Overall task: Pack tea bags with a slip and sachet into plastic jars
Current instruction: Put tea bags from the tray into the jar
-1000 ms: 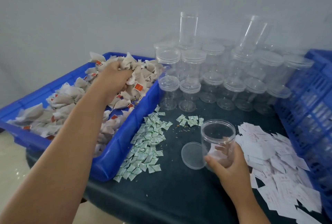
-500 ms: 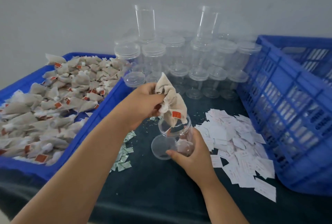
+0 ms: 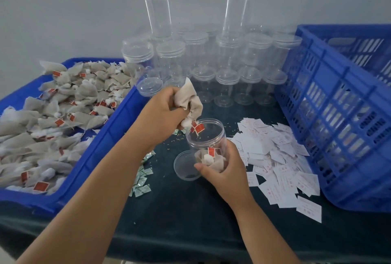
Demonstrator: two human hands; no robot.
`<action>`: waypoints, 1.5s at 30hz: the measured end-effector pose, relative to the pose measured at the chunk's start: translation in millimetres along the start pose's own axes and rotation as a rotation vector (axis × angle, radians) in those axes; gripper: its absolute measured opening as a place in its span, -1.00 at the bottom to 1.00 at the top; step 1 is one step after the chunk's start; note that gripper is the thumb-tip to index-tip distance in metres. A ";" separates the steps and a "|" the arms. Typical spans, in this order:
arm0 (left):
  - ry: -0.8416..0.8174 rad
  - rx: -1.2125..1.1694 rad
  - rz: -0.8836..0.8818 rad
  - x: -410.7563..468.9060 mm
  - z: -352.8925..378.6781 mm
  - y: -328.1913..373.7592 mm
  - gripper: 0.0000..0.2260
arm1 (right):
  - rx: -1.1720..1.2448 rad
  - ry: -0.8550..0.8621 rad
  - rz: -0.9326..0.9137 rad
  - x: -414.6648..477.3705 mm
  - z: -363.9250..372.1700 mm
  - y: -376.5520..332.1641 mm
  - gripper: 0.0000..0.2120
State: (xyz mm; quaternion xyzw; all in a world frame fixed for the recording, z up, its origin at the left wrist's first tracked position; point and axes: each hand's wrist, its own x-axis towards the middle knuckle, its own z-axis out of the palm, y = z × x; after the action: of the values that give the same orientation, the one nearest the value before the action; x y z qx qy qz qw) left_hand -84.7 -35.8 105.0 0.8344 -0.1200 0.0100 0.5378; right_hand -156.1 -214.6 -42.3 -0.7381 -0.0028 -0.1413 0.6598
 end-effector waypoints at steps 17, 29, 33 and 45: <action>-0.106 0.441 0.124 -4.4 11.9 -3.8 -0.75 | 0.046 0.012 -0.015 0.5 1.6 -0.2 -0.30; -0.048 0.459 0.257 -15.6 -33.3 18.2 -0.90 | 0.030 -0.044 -0.035 0.7 1.0 5.3 -0.29; 0.218 0.563 0.035 6.2 -120.7 -1.8 -0.88 | 0.022 -0.069 -0.045 1.0 1.0 5.1 -0.31; -0.072 0.984 -0.517 27.9 -171.1 -125.1 -0.91 | 0.031 -0.083 -0.053 1.5 2.7 5.3 -0.36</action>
State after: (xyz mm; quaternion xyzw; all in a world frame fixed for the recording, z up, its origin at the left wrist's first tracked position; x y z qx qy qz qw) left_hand -11.9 162.0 69.2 0.9892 0.0893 -0.0960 0.0652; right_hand -153.2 -212.9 -47.4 -0.7327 -0.0518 -0.1281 0.6663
